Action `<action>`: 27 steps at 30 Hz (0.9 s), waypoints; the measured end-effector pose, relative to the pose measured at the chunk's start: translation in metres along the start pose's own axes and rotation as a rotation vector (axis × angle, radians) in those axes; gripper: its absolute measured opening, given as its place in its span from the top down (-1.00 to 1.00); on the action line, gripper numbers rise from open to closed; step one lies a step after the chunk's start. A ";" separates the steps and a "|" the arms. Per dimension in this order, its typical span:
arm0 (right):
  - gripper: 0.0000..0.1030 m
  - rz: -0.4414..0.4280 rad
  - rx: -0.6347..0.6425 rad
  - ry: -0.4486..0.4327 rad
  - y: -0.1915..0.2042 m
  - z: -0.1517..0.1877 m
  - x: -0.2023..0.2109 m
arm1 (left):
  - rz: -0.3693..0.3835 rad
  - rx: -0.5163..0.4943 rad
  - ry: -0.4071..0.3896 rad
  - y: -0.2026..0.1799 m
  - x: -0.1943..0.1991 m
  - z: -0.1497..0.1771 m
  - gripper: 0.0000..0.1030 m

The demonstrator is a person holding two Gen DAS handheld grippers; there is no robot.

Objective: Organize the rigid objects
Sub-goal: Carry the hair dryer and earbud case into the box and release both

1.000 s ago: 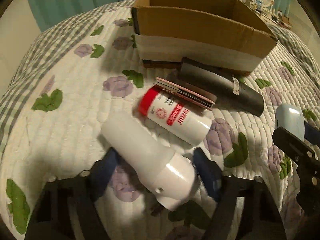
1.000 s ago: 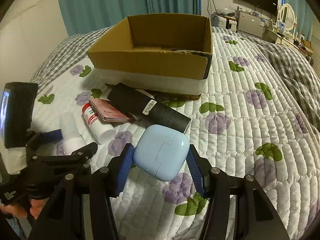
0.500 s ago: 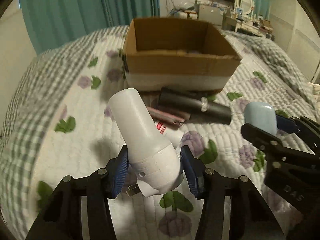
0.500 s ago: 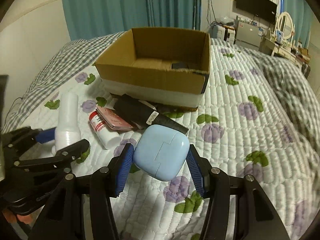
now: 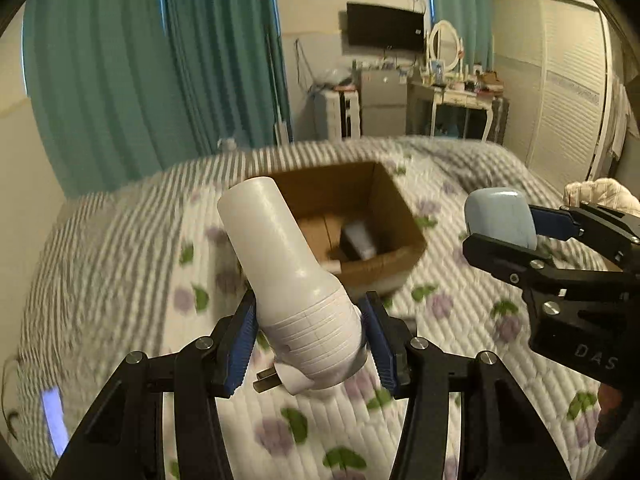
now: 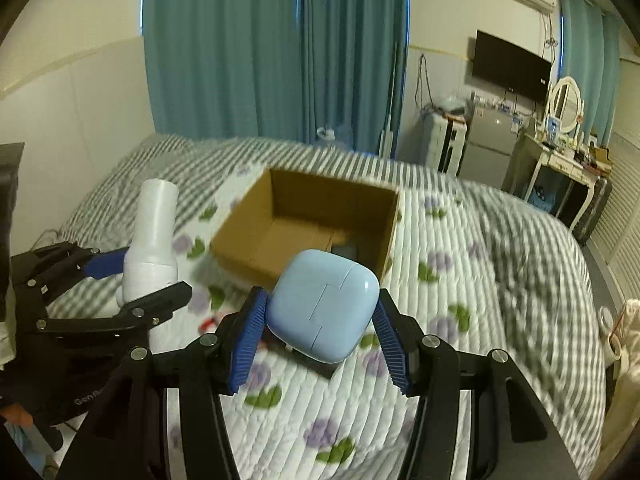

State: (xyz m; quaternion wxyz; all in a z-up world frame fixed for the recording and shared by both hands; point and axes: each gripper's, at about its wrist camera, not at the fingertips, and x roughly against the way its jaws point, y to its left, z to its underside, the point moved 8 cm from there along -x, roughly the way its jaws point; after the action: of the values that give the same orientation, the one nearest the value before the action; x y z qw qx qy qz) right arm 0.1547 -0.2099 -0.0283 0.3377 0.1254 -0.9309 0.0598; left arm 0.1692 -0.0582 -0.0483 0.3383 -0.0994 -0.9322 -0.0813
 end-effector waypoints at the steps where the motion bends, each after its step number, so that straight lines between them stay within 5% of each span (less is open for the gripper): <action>1: -0.04 0.009 0.001 -0.012 -0.003 -0.008 0.001 | 0.001 -0.003 -0.011 0.002 0.001 -0.009 -0.02; 14: -0.04 -0.003 -0.005 -0.086 -0.030 -0.100 -0.051 | 0.087 -0.011 0.048 0.014 -0.088 -0.096 -0.02; 27: -0.04 -0.020 -0.021 0.029 -0.058 -0.084 -0.154 | 0.063 -0.086 0.268 0.010 -0.217 -0.042 -0.02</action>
State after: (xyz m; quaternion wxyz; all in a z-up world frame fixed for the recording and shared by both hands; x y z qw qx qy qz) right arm 0.3360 -0.2192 -0.0619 0.3532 0.1303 -0.9252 0.0482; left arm 0.3604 -0.0862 -0.1555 0.4577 -0.1315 -0.8707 -0.1231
